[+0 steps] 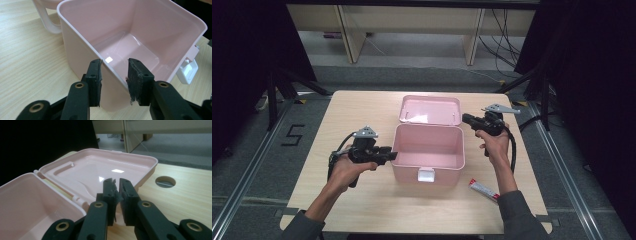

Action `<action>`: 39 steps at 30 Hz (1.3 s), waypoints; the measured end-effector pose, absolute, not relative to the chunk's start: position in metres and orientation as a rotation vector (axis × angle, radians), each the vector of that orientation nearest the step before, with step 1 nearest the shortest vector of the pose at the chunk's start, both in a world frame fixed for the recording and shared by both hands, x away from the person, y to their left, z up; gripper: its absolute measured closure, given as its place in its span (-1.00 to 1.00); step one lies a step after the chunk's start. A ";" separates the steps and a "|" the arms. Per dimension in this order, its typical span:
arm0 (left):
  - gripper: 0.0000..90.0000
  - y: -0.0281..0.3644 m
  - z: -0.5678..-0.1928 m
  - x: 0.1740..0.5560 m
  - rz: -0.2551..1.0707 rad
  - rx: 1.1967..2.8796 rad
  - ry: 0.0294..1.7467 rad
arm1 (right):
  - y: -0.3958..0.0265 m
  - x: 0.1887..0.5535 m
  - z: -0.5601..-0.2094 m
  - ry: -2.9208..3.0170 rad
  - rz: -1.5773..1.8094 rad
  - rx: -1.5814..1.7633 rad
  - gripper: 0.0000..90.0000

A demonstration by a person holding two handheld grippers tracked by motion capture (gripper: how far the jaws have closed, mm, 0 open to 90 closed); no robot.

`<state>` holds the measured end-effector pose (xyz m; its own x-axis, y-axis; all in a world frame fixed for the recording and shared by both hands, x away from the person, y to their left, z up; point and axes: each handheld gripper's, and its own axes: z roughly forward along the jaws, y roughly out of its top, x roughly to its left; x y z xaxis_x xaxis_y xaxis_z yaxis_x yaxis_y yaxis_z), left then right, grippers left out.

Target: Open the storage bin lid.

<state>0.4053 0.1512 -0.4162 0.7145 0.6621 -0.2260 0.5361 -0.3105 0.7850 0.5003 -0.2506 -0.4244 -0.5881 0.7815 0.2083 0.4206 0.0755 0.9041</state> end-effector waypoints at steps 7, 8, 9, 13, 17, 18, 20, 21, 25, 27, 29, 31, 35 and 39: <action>0.40 0.150 -0.416 0.404 0.165 1.986 0.920 | -0.266 0.468 -0.406 2.044 1.455 1.125 0.78; 0.40 0.150 -0.416 0.404 0.159 1.990 0.922 | -0.267 0.464 -0.405 2.028 1.462 1.123 0.78; 0.40 0.150 -0.416 0.404 0.160 1.992 0.923 | -0.268 0.460 -0.404 2.043 1.439 1.117 0.77; 0.39 0.148 -0.416 0.403 0.165 1.993 0.926 | -0.273 0.447 -0.400 2.072 1.374 1.048 0.72; 0.38 0.148 -0.416 0.402 0.164 1.994 0.923 | -0.272 0.437 -0.402 2.112 1.305 1.052 0.70; 0.38 0.148 -0.415 0.402 0.159 1.998 0.922 | -0.270 0.435 -0.404 2.117 1.309 1.076 0.69; 0.38 0.149 -0.415 0.402 0.155 2.001 0.912 | -0.271 0.431 -0.405 2.148 1.250 1.066 0.67; 0.37 0.149 -0.415 0.402 0.146 1.999 0.912 | -0.269 0.426 -0.406 2.167 1.226 1.075 0.66; 0.37 0.149 -0.415 0.401 0.141 1.995 0.917 | -0.272 0.415 -0.409 2.235 1.123 1.050 0.60; 0.37 0.149 -0.415 0.401 0.144 1.999 0.915 | -0.274 0.408 -0.410 2.255 1.101 1.073 0.57; 0.37 0.149 -0.415 0.400 0.146 1.997 0.916 | -0.277 0.404 -0.411 2.273 1.061 1.044 0.53; 0.37 0.149 -0.415 0.401 0.143 1.998 0.916 | -0.279 0.397 -0.410 2.295 1.039 1.090 0.47; 0.37 0.149 -0.415 0.401 0.142 1.996 0.915 | -0.283 0.390 -0.412 2.328 0.983 1.075 0.35; 0.37 0.149 -0.415 0.401 0.140 1.997 0.914 | -0.283 0.383 -0.416 2.378 0.896 1.068 0.22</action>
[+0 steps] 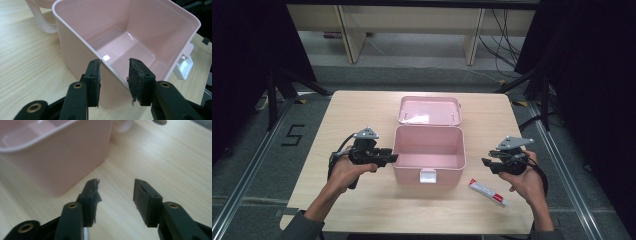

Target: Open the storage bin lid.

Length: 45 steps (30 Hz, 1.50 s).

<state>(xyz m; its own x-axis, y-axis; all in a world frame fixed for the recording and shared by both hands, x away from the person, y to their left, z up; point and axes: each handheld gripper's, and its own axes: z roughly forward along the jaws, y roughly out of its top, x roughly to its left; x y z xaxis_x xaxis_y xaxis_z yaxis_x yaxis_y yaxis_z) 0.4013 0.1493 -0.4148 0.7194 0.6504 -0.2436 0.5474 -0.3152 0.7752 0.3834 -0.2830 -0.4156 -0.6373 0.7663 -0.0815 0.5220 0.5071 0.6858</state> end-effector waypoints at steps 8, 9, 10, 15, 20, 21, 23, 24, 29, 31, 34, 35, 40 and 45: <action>0.34 0.148 -0.416 0.403 0.129 1.989 0.925 | -0.283 0.376 -0.421 2.428 0.783 1.039 0.03; 0.34 0.149 -0.416 0.403 0.129 1.997 0.921 | -0.282 0.374 -0.421 2.443 0.775 1.047 0.00; 0.34 0.149 -0.416 0.403 0.128 1.997 0.922 | -0.283 0.374 -0.422 2.452 0.771 1.029 0.00; 0.34 0.149 -0.416 0.403 0.122 1.996 0.924 | -0.279 0.365 -0.428 2.511 0.722 1.043 -0.01; 0.34 0.150 -0.416 0.404 0.116 2.003 0.915 | -0.277 0.360 -0.430 2.536 0.652 1.004 -0.02; 0.33 0.149 -0.416 0.404 0.120 1.997 0.918 | -0.278 0.359 -0.428 2.571 0.627 1.002 -0.02; 0.33 0.149 -0.417 0.405 0.115 1.999 0.921 | -0.279 0.356 -0.429 2.578 0.602 0.998 -0.03; 0.33 0.149 -0.417 0.405 0.116 1.998 0.922 | -0.280 0.355 -0.430 2.588 0.594 0.989 -0.03; 0.32 0.148 -0.417 0.405 0.108 2.000 0.930 | -0.283 0.352 -0.435 2.607 0.569 1.003 -0.04; 0.31 0.148 -0.417 0.405 0.106 1.998 0.930 | -0.284 0.351 -0.437 2.617 0.559 1.017 -0.05; 0.31 0.148 -0.417 0.405 0.106 1.997 0.931 | -0.284 0.352 -0.441 2.624 0.545 1.021 -0.06; 0.31 0.148 -0.417 0.405 0.107 1.997 0.931 | -0.282 0.351 -0.442 2.621 0.539 1.040 -0.06; 0.31 0.148 -0.417 0.405 0.116 1.996 0.930 | -0.280 0.350 -0.444 2.637 0.543 1.013 -0.07; 0.31 0.148 -0.418 0.405 0.115 1.996 0.929 | -0.280 0.350 -0.444 2.643 0.540 0.995 -0.07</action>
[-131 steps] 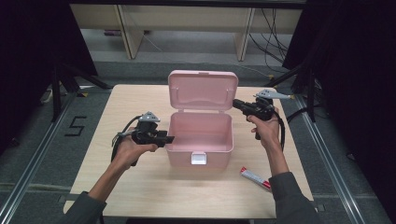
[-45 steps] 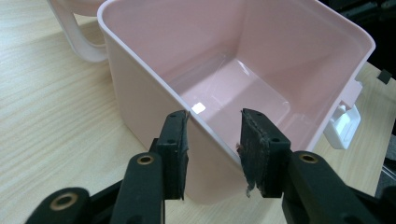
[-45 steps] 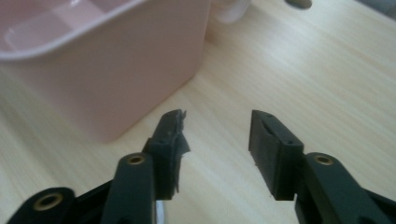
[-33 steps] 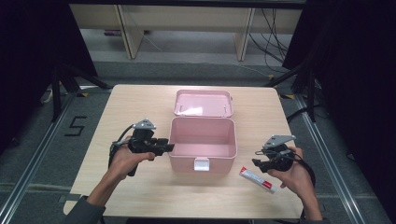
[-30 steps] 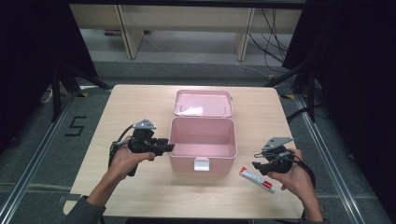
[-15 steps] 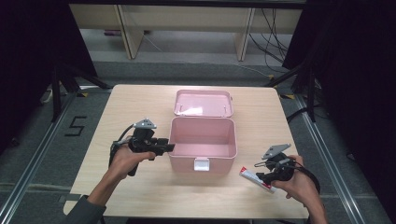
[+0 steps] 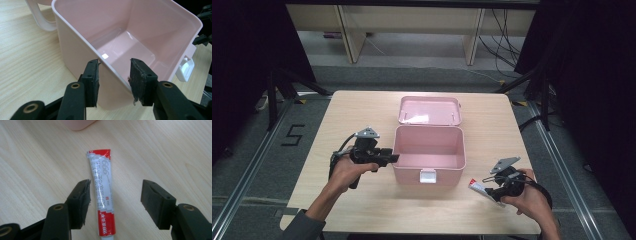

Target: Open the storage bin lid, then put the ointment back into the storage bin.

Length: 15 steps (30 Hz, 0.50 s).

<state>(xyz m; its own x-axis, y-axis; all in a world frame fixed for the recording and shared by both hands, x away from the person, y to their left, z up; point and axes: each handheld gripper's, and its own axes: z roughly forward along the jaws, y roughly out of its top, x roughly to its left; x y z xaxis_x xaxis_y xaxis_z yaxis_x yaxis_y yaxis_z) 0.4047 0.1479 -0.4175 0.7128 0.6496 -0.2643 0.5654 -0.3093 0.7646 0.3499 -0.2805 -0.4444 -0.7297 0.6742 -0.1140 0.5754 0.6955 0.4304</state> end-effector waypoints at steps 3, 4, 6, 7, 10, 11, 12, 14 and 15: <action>0.31 0.148 -0.418 0.405 0.108 1.995 0.930 | -0.281 0.351 -0.445 2.636 0.534 0.999 -0.08; 0.31 0.148 -0.418 0.405 0.112 1.997 0.930 | -0.281 0.351 -0.444 2.637 0.536 1.001 -0.08; 0.31 0.148 -0.417 0.405 0.110 1.999 0.928 | -0.280 0.350 -0.443 2.638 0.537 0.997 -0.08; 0.31 0.148 -0.418 0.405 0.110 1.996 0.930 | -0.280 0.349 -0.444 2.632 0.541 1.017 -0.08; 0.31 0.148 -0.417 0.405 0.108 2.000 0.924 | -0.282 0.351 -0.445 2.641 0.536 0.984 -0.08; 0.31 0.148 -0.417 0.405 0.115 1.998 0.928 | -0.282 0.351 -0.445 2.639 0.532 1.001 -0.07; 0.31 0.148 -0.417 0.405 0.115 2.000 0.927 | -0.283 0.351 -0.446 2.645 0.528 0.991 -0.07; 0.30 0.148 -0.418 0.405 0.112 2.002 0.923 | -0.282 0.351 -0.447 2.646 0.509 1.008 -0.06; 0.30 0.147 -0.417 0.405 0.118 2.004 0.925 | -0.282 0.352 -0.447 2.650 0.503 1.007 -0.05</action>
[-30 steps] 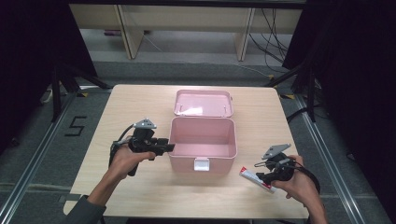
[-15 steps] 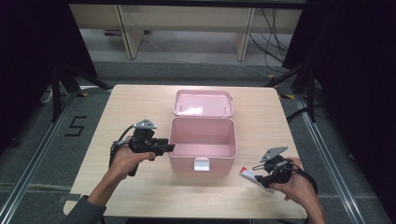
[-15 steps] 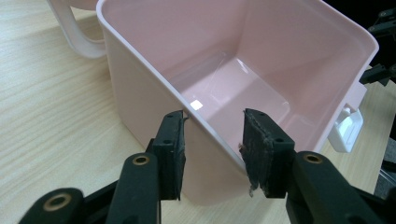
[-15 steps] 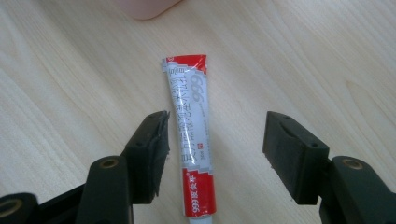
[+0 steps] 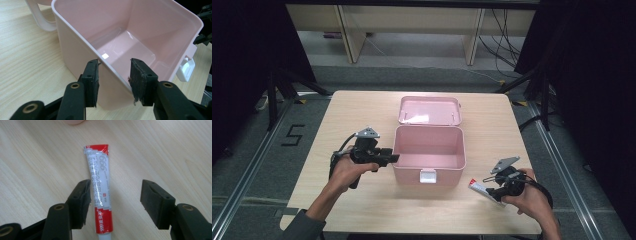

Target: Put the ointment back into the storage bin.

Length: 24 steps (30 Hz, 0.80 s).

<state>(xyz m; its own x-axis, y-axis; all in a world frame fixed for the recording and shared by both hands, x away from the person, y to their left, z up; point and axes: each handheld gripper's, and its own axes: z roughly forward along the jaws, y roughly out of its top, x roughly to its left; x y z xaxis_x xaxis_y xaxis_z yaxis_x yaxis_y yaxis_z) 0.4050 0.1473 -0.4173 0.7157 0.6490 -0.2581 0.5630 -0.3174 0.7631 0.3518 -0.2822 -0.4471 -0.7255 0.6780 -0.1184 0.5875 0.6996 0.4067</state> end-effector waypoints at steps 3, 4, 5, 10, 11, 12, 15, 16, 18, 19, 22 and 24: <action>0.30 0.146 -0.417 0.404 0.127 2.005 0.923 | -0.281 0.354 -0.450 2.666 0.478 1.002 -0.05; 0.30 0.146 -0.417 0.403 0.122 2.001 0.927 | -0.280 0.354 -0.450 2.669 0.472 1.005 -0.05; 0.29 0.146 -0.418 0.403 0.123 1.999 0.926 | -0.279 0.354 -0.451 2.681 0.455 1.000 -0.04; 0.29 0.146 -0.418 0.403 0.121 1.991 0.930 | -0.278 0.356 -0.451 2.691 0.425 1.023 -0.03; 0.29 0.146 -0.418 0.403 0.121 1.991 0.930 | -0.279 0.356 -0.451 2.694 0.417 1.027 -0.02; 0.29 0.146 -0.418 0.403 0.122 1.991 0.927 | -0.280 0.356 -0.451 2.698 0.412 1.034 -0.02; 0.29 0.146 -0.418 0.404 0.124 2.000 0.923 | -0.283 0.360 -0.453 2.701 0.383 1.017 -0.01; 0.28 0.146 -0.418 0.404 0.122 1.999 0.925 | -0.282 0.360 -0.453 2.707 0.381 1.036 -0.01; 0.28 0.146 -0.418 0.404 0.122 2.000 0.925 | -0.280 0.360 -0.455 2.736 0.369 0.991 0.03; 0.28 0.146 -0.418 0.404 0.122 2.000 0.925 | -0.277 0.360 -0.455 2.754 0.364 0.990 0.05; 0.28 0.146 -0.418 0.404 0.123 2.000 0.924 | -0.272 0.360 -0.457 2.782 0.326 0.947 0.11; 0.28 0.146 -0.418 0.404 0.125 1.998 0.925 | -0.268 0.362 -0.458 2.805 0.300 0.921 0.17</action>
